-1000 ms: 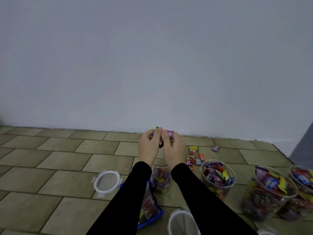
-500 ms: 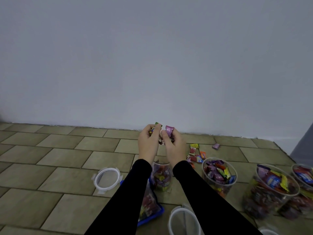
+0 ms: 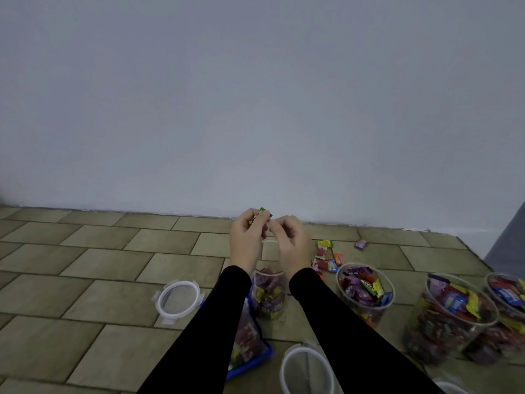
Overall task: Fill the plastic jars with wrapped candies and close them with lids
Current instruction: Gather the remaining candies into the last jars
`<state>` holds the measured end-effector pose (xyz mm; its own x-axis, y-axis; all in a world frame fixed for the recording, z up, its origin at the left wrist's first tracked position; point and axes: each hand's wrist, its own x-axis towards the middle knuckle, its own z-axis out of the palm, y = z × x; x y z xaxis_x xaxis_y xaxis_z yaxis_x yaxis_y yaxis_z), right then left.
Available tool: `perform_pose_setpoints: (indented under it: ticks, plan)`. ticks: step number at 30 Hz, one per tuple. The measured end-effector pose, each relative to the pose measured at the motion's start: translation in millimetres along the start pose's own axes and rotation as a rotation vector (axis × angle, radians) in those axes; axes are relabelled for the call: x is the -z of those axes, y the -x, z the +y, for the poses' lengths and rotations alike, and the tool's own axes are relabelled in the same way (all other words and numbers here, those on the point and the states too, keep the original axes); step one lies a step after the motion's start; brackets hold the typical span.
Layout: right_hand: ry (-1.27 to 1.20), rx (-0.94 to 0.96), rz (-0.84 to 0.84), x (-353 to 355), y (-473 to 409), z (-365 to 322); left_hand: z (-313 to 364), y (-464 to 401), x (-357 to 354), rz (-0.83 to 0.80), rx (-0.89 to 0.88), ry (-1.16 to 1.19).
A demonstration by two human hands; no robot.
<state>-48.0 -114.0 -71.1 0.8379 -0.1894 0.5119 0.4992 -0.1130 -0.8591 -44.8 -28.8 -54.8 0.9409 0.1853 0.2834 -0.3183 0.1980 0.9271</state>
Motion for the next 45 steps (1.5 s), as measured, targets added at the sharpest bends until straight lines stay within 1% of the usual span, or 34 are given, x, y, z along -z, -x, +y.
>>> perform_pose_setpoints:
  ticks: [2, 4, 6, 7, 9, 11, 13, 16, 19, 23, 25, 28, 29, 31, 33, 35, 37, 41, 45]
  plan:
    - [0.001, -0.052, 0.061, 3, 1, 3, 0, 0, 1, 0.003, -0.011, -0.039]
    - [-0.030, -0.167, 0.048, 6, 3, 9, 1, -1, 0, 0.031, -0.010, -0.049]
    - [-0.115, -0.362, -0.016, 6, 2, 12, 3, -2, -2, 0.026, -0.016, -0.074]
    - [-0.146, -0.462, -0.055, 6, 1, 12, 3, -3, -3, 0.006, -0.021, -0.123]
    - [-0.113, -0.575, -0.146, 6, -2, 9, 4, -5, -4, -0.045, -0.048, -0.342]
    - [-0.064, -0.595, -0.175, 7, -4, 8, 8, -8, -1, -0.152, -0.051, -0.638]
    - [-0.026, -0.592, -0.174, 9, -5, 10, 18, -9, 2, -0.263, 0.017, -0.898]
    - [-0.024, -0.602, -0.166, 8, -7, 16, 31, -10, 5, -0.331, 0.035, -1.193]
    - [-0.068, -0.639, -0.150, 7, -6, 16, 36, -9, 0, -0.398, 0.043, -1.396]
    - [-0.128, -0.689, -0.171, 9, -5, 11, 32, -7, -7, -0.584, 0.090, -1.586]
    - [-0.101, -0.684, -0.178, 9, -5, 12, 32, -6, -7, -0.599, 0.087, -1.604]
    - [0.078, -0.608, -0.248, 9, -8, 12, 39, -9, -7, -0.466, 0.046, -1.478]
    - [0.125, -0.578, -0.241, 10, -11, 9, 42, -11, -8, -0.417, 0.024, -1.422]
    - [0.104, -0.532, -0.176, 14, -20, -6, 48, -12, -15, -0.319, -0.034, -1.323]
    - [0.109, -0.440, -0.104, 25, -34, -26, 51, -13, -27, -0.260, -0.102, -1.241]
    - [0.185, -0.344, -0.071, 42, -52, -41, 48, -10, -42, -0.264, -0.119, -1.155]
    - [0.263, -0.308, -0.064, 64, -70, -45, 38, -5, -60, -0.304, -0.080, -1.071]
    - [0.431, -0.394, -0.073, 104, -92, -26, 10, 3, -90, -0.411, 0.048, -0.979]
    - [0.536, -0.578, -0.038, 138, -89, 20, -16, 5, -104, -0.454, 0.205, -0.905]
